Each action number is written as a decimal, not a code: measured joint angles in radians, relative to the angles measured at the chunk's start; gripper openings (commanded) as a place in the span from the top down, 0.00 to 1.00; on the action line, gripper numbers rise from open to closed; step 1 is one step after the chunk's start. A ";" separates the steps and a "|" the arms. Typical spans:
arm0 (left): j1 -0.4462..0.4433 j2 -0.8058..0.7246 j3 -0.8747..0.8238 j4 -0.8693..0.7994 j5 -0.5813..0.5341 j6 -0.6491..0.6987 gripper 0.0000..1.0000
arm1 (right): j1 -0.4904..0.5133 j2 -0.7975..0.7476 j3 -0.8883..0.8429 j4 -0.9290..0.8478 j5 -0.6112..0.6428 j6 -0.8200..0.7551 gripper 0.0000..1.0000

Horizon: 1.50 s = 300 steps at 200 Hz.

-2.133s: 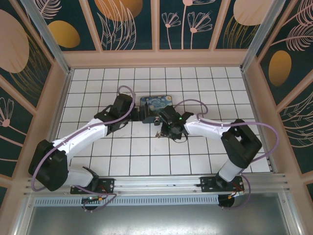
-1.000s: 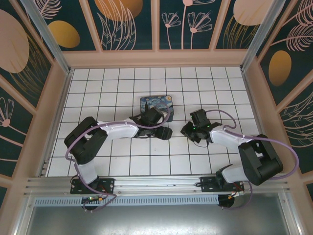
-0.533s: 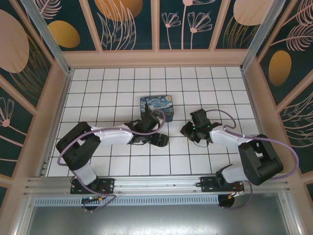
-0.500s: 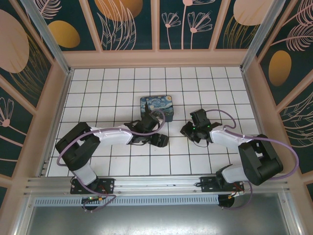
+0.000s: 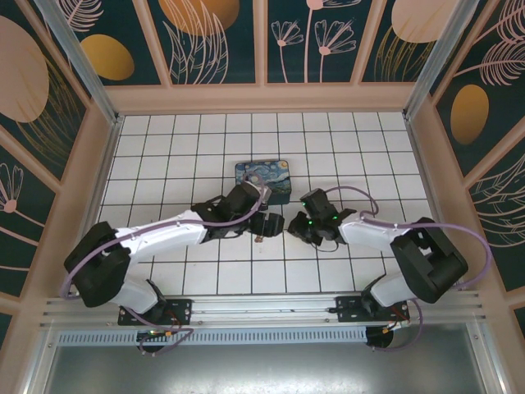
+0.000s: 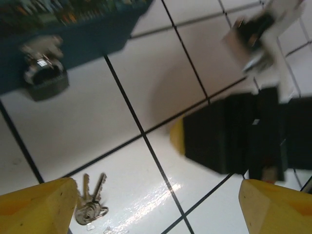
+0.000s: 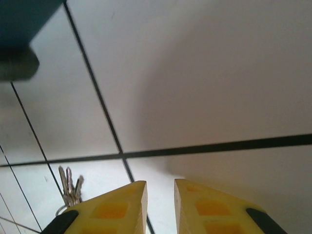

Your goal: Unlock the padlock with the key

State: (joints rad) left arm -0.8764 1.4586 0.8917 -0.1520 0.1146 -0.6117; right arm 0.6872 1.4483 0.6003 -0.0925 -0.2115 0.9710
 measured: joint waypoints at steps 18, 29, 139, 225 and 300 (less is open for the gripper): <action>0.071 -0.046 -0.028 -0.002 -0.005 -0.013 0.16 | 0.060 0.023 0.009 0.035 0.000 0.046 0.82; 0.114 -0.061 -0.058 -0.001 -0.008 -0.021 0.16 | 0.092 0.039 0.016 0.062 -0.002 0.079 0.82; 0.345 -0.133 -0.271 0.048 0.091 -0.089 0.16 | 0.171 0.222 0.151 0.146 0.005 0.192 0.78; 0.349 -0.146 -0.253 0.043 0.086 -0.068 0.16 | 0.220 0.266 0.232 0.057 0.054 0.198 0.80; 0.355 -0.195 -0.219 0.009 0.036 -0.044 0.18 | 0.217 0.296 0.290 -0.042 0.056 0.156 0.90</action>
State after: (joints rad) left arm -0.5217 1.2633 0.6727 -0.1432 0.1509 -0.6556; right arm 0.9047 1.7443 0.8906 -0.1349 -0.1555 1.1275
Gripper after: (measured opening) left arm 0.827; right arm 0.112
